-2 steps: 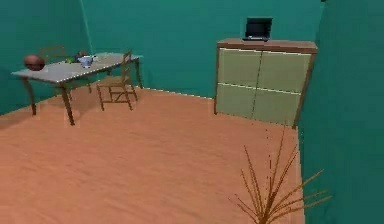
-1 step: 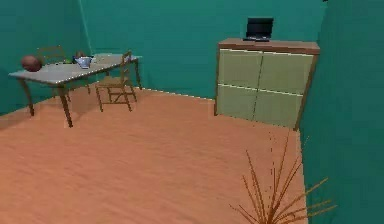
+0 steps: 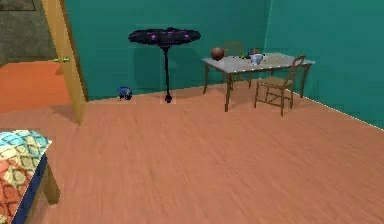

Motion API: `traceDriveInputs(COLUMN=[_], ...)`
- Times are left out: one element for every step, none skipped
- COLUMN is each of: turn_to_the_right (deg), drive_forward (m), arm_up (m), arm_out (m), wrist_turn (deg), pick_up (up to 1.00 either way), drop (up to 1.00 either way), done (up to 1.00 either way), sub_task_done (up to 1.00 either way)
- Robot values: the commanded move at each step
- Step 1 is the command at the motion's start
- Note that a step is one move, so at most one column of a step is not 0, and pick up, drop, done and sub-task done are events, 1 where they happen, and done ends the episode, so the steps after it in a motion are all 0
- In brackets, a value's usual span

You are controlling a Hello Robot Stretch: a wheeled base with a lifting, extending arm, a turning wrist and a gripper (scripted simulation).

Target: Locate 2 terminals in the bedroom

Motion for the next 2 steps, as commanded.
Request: traceDriveInputs(turn_to_the_right=[-18.0,0.0], drive_forward=[0.0,1.0], arm_up=[0.0,0.0], arm_out=[0.0,0.0], wrist_turn=[0.0,0.0], pick_up=[0.0,0.0], drop=[0.0,0.0], done=[0.0,0.0], sub_task_done=[0.0,0.0])
